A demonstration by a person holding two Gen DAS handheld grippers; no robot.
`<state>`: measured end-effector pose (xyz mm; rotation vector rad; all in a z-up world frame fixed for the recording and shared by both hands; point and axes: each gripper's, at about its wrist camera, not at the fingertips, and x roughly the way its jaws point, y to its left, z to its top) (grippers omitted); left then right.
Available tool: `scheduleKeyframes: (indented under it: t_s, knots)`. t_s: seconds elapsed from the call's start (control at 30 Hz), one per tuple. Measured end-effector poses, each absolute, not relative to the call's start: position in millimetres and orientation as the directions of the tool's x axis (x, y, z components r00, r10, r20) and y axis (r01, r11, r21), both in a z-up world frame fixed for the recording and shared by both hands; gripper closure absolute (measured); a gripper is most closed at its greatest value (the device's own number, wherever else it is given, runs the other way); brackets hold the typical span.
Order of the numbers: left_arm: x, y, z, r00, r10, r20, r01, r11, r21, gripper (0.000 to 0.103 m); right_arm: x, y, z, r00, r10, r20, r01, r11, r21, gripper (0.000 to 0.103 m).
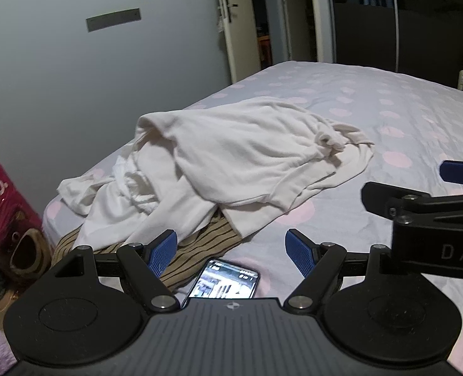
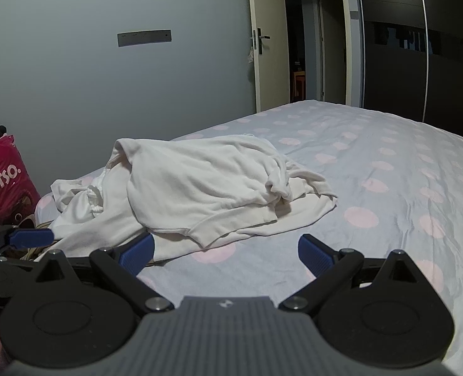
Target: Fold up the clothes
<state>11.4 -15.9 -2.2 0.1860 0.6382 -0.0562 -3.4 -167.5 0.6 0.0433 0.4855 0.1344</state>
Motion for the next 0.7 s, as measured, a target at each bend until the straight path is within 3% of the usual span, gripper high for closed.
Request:
scheduleKeyframes:
  t_s: [0.43,0.57,0.7]
  knots:
    - [49,8,-16,0.727,-0.137,-0.673,0.157,0.987,-0.032,0.026,15,-181,-15,0.878,0.129,-0.462,-0.099,0.991,0.089,0.004]
    - [65,5,-24,0.706,-0.143,-0.694,0.221,0.975,0.023,0.026,25,-189,-25,0.871,0.125,-0.475,-0.092,0.991,0.094,0.004]
    - [81,-8,-36,0.717,-0.113,-0.688,0.31,0.935,0.17,0.026,38,-197,-38,0.862,0.118,-0.494,-0.083,0.992,0.093,0.004]
